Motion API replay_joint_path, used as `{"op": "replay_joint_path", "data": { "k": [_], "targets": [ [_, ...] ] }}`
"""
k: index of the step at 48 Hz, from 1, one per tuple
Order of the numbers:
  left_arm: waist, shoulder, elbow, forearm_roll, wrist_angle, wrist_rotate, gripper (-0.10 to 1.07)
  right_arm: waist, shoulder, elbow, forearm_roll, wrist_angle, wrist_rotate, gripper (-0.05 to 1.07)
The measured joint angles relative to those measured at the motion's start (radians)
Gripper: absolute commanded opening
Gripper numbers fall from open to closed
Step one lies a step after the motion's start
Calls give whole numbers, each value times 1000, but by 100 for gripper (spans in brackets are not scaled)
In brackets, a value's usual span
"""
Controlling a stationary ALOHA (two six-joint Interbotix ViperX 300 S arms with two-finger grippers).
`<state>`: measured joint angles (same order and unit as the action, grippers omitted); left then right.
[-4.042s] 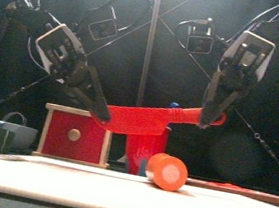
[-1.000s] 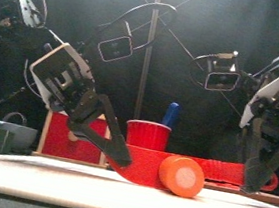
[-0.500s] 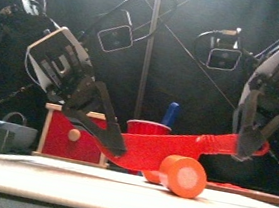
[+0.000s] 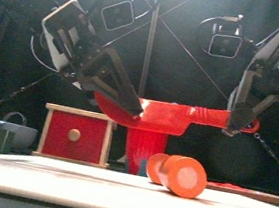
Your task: Cut carrot
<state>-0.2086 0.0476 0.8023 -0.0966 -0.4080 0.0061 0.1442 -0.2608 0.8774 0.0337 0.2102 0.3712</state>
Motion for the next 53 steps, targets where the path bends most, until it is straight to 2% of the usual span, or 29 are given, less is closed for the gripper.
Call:
{"op": "replay_joint_path", "data": {
  "k": [13, 28, 39, 46, 50, 53],
  "targets": [
    [0, -91, 64, 0, -8, -2, 62, -2, -144, 43, 18, 137, 12, 26],
    [-5, -149, 137, 0, -51, -2, 62, -25, -351, 166, 112, 313, 11, 27],
    [-5, -152, 153, 2, -57, -3, 62, -104, -529, 259, 172, 434, 11, 29],
    [-2, -152, 156, 2, -57, -2, 62, -164, -603, 284, 181, 515, 9, 41],
    [0, -152, 155, 0, -57, -2, 62, -187, -615, 295, 181, 548, 8, 56],
    [0, -152, 155, 2, -55, -2, 62, -199, -618, 301, 181, 561, 8, 70]
  ]
}}
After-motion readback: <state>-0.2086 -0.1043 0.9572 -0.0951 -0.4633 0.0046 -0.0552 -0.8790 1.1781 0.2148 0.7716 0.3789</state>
